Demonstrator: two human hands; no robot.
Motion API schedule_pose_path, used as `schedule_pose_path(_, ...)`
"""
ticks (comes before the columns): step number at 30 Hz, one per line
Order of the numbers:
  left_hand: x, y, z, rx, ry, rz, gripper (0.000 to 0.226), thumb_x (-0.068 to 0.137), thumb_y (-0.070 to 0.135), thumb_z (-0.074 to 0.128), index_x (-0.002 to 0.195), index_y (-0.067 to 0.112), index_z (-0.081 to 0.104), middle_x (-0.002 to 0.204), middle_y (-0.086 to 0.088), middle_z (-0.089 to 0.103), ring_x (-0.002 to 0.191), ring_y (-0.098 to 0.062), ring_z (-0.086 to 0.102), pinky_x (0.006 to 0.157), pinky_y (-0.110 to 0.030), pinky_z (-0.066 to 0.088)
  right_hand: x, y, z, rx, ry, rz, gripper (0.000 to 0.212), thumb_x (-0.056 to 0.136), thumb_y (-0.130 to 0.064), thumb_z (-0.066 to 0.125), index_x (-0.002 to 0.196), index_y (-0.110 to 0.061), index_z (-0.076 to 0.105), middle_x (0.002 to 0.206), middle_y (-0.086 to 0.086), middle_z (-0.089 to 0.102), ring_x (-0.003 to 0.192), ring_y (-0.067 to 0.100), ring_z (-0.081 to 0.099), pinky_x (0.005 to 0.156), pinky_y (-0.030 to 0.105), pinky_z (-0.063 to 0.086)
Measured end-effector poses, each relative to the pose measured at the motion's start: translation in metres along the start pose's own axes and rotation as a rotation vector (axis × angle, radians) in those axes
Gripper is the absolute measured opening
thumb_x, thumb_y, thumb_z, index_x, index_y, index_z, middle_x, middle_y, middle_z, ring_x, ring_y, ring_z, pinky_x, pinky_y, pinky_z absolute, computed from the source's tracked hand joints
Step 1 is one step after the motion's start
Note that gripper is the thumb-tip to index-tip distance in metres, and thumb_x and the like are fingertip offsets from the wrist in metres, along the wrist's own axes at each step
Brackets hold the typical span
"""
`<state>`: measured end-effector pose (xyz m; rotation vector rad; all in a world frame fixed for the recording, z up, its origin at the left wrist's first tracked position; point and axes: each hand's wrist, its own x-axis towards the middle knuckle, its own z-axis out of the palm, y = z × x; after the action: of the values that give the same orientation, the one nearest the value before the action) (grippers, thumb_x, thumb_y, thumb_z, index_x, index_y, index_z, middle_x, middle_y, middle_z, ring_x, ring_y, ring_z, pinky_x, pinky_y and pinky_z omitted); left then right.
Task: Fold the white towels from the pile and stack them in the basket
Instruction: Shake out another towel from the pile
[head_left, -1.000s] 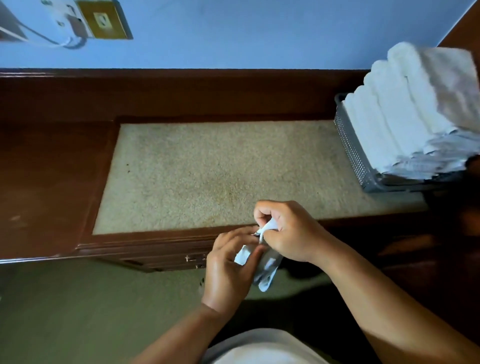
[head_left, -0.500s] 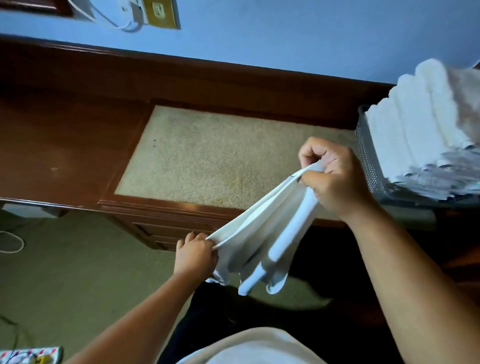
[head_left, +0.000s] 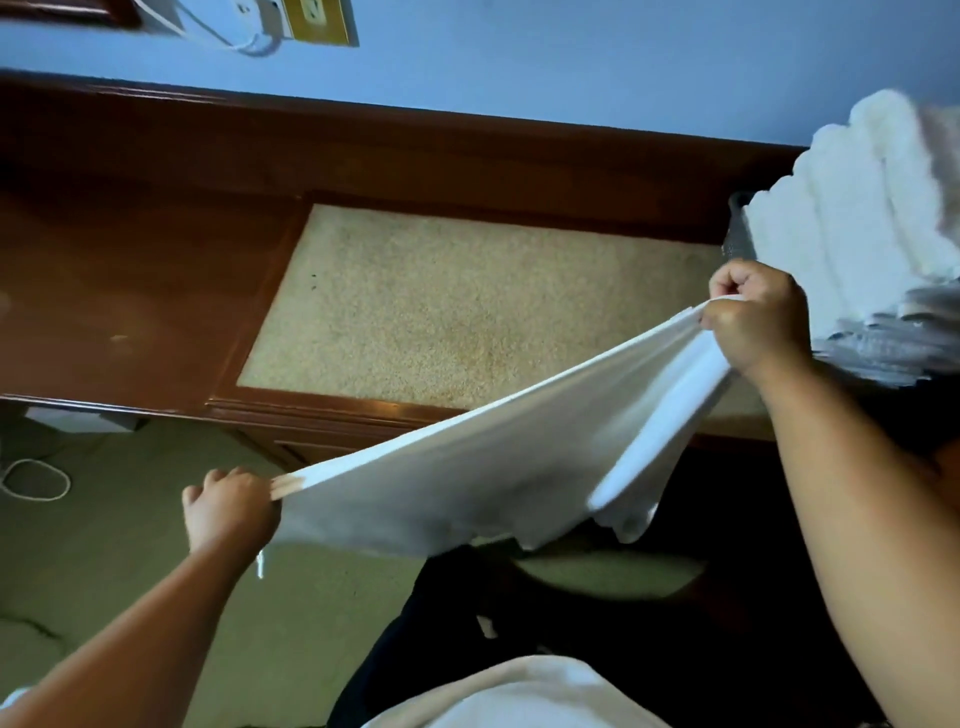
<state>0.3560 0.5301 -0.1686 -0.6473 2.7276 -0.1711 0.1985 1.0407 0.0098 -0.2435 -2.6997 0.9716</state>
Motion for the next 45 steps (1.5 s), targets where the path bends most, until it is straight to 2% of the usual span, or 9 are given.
schedule_pose_path(6,0.053,-0.029,-0.049,-0.234,0.177,-0.012,0.020,0.070,0.009,0.068,0.072,0.028,0.073,0.084,-0.001,0.066,0.088,-0.033,0.061,0.078,-0.044,0.040,0.019,0.047,0.039,-0.139,-0.168,0.099,0.010,0.067,-0.009,0.057,0.071,-0.005,0.048,0.060,0.005,0.044,0.062,0.025,0.043,0.053,0.031,0.030)
schedule_pose_path(10,0.093,-0.026,-0.073,-0.282,0.165,0.106,0.035,0.071,0.002,0.071,0.090,0.031,0.080,0.097,-0.003,0.071,0.098,-0.032,0.062,0.086,-0.044,0.039,0.030,0.068,0.057,-0.152,-0.294,0.110,0.018,0.058,-0.025,0.050,0.072,-0.015,0.054,0.062,0.006,0.050,0.061,0.023,0.045,0.055,0.032,0.033)
schedule_pose_path(13,0.114,-0.021,-0.072,-0.359,0.125,0.129,0.017,0.079,0.014,0.080,0.091,0.027,0.080,0.104,-0.002,0.073,0.103,-0.031,0.064,0.093,-0.042,0.038,0.032,0.079,0.069,-0.158,-0.368,0.168,0.020,0.056,-0.028,0.050,0.074,-0.021,0.056,0.062,0.003,0.053,0.062,0.022,0.048,0.057,0.032,0.034)
schedule_pose_path(20,0.124,-0.009,-0.048,-0.348,0.004,0.122,0.002,0.080,0.021,0.081,0.078,0.022,0.080,0.079,-0.008,0.076,0.078,-0.035,0.069,0.070,-0.036,0.051,0.028,0.097,0.093,-0.118,-0.424,0.232,0.016,0.055,-0.026,0.052,0.070,-0.024,0.056,0.057,-0.002,0.048,0.060,0.018,0.045,0.057,0.033,0.033)
schedule_pose_path(27,0.092,-0.023,-0.041,-0.341,0.030,0.158,0.011,0.073,0.026,0.088,0.073,0.029,0.077,0.077,-0.003,0.074,0.078,-0.033,0.070,0.070,-0.036,0.047,0.001,0.109,0.088,-0.223,-0.509,0.232,0.008,0.075,-0.010,0.063,0.069,-0.013,0.060,0.066,0.000,0.059,0.066,0.019,0.052,0.059,0.030,0.038)
schedule_pose_path(31,0.066,-0.034,-0.036,-0.398,0.076,0.158,0.014,0.070,0.015,0.090,0.072,0.020,0.077,0.075,-0.007,0.071,0.072,-0.033,0.067,0.068,-0.036,0.048,-0.026,0.120,0.085,-0.267,-0.489,0.287,0.010,0.076,-0.006,0.060,0.067,-0.012,0.060,0.065,0.001,0.060,0.066,0.021,0.054,0.058,0.030,0.039)
schedule_pose_path(37,0.048,-0.049,-0.046,-0.313,0.294,0.292,0.018,0.067,-0.007,0.085,0.076,0.007,0.076,0.078,-0.014,0.068,0.072,-0.042,0.066,0.072,-0.051,0.051,-0.049,0.129,0.082,-0.279,-0.396,0.263,0.013,0.080,-0.014,0.056,0.067,-0.012,0.057,0.064,0.006,0.058,0.068,0.030,0.056,0.061,0.036,0.044)
schedule_pose_path(41,0.070,-0.038,-0.090,-0.414,0.420,0.254,0.016,0.072,-0.009,0.078,0.081,0.004,0.073,0.091,-0.015,0.064,0.075,-0.044,0.065,0.069,-0.047,0.053,-0.013,0.110,0.076,-0.295,-0.231,0.173,0.015,0.083,-0.022,0.051,0.075,-0.012,0.059,0.071,0.008,0.058,0.073,0.034,0.057,0.063,0.032,0.039)
schedule_pose_path(45,0.130,-0.019,-0.155,-0.391,0.496,0.324,0.017,0.076,-0.006,0.071,0.089,0.006,0.073,0.106,-0.016,0.069,0.091,-0.043,0.066,0.079,-0.050,0.055,0.048,0.074,0.065,-0.262,-0.041,0.090,0.036,0.074,-0.029,0.040,0.088,-0.010,0.067,0.082,0.019,0.063,0.080,0.040,0.058,0.068,0.038,0.044)
